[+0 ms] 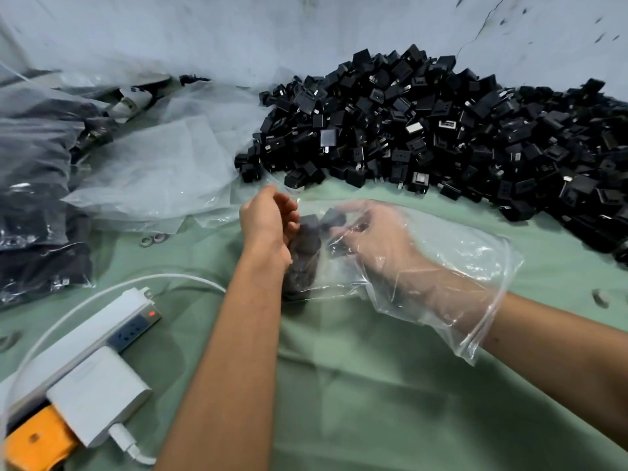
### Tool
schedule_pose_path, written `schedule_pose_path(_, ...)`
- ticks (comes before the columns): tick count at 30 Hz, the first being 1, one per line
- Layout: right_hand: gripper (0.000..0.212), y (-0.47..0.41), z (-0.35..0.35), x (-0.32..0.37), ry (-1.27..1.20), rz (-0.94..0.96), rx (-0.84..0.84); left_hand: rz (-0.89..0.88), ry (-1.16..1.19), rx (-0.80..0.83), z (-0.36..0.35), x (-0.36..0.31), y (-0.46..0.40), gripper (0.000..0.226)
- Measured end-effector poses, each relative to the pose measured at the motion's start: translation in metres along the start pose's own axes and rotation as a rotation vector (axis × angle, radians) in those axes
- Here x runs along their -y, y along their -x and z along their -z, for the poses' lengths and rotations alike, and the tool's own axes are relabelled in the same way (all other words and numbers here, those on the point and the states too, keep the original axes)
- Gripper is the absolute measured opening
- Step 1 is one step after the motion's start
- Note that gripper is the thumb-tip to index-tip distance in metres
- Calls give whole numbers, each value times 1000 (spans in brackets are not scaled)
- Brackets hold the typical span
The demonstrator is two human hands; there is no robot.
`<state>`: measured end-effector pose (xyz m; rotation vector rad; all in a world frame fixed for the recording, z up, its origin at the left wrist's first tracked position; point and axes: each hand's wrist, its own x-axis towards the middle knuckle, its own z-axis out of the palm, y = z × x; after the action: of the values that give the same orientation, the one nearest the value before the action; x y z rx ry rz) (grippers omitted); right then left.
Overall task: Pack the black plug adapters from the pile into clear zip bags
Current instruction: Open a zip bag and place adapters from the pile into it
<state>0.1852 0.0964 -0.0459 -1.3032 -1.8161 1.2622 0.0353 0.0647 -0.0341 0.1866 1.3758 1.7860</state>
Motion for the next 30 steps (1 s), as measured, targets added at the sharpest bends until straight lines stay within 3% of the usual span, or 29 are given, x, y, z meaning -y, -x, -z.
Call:
schedule_pose_path(2,23,0,0,4,-29,-46,-21,-101,-109,-45,5,1,-3,28)
schedule_pose_path(4,27,-1,-1,5,-23,-76,-18,-282,-433,-52,10,5,-6,21)
schedule_pose_path(6,27,0,-2,7,-27,-86,-12,-403,-702,19,12,9,-7,12)
schedule_pose_path(9,25,2,1,6,-16,-71,-24,-461,-918,123,12,12,-6,10)
schedule_pose_path(15,29,3,7,6,185,-31,34,-418,-939,218,16,10,-10,16)
schedule_pose_path(24,34,1,-2,7,92,-99,-31,-376,-881,286,17,11,-14,33)
schedule_pose_path(30,34,5,1,9,168,-54,-40,-439,-821,313,19,8,-13,17)
